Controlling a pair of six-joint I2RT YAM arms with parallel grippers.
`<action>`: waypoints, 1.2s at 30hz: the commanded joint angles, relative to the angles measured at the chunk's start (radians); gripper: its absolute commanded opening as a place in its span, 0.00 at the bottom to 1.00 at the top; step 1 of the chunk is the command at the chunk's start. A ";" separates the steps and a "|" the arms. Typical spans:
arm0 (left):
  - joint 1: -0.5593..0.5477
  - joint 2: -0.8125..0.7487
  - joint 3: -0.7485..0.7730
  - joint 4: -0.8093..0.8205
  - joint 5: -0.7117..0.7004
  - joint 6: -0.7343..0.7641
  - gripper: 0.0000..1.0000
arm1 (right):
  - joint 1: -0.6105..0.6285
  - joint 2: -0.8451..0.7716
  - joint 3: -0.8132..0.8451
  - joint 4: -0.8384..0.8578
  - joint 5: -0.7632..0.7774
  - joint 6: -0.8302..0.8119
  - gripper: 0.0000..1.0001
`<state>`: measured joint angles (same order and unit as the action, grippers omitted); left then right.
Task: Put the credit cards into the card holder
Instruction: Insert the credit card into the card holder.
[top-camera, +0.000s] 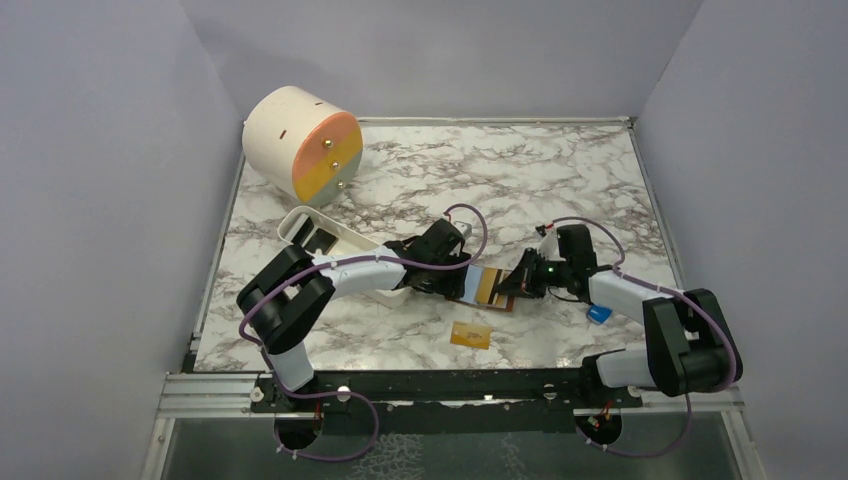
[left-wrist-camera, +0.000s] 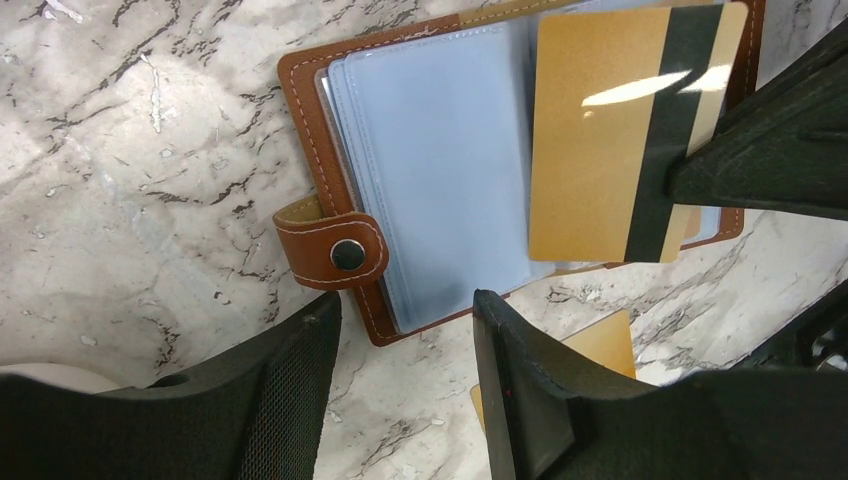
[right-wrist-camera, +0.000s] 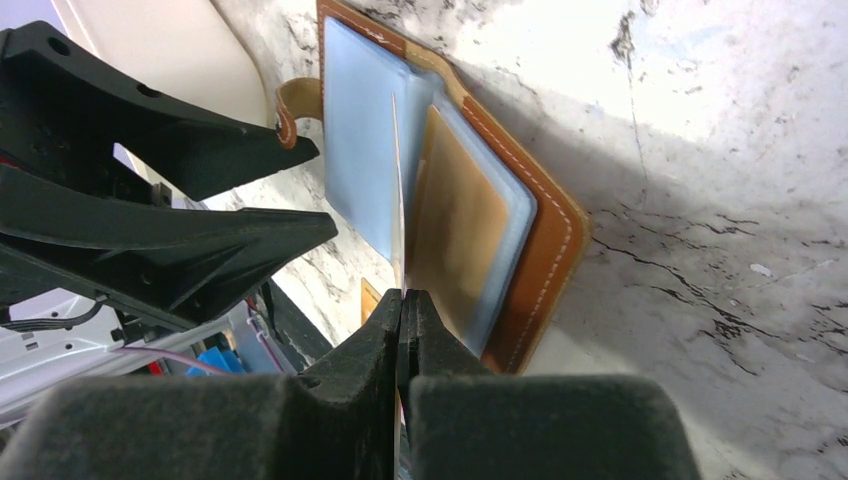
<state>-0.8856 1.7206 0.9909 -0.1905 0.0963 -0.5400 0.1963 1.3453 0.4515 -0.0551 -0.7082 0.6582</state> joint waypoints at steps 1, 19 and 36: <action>-0.004 0.011 -0.018 0.027 0.029 -0.020 0.54 | -0.006 0.020 -0.029 0.060 0.007 0.013 0.01; -0.008 0.018 -0.046 0.043 0.055 -0.039 0.51 | -0.005 0.045 -0.084 0.156 -0.043 0.017 0.01; -0.019 0.045 -0.030 0.072 0.088 -0.059 0.51 | -0.005 0.108 -0.077 0.227 -0.139 -0.020 0.01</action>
<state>-0.8856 1.7279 0.9630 -0.1394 0.1295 -0.5781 0.1902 1.4357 0.3729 0.1364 -0.8139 0.6693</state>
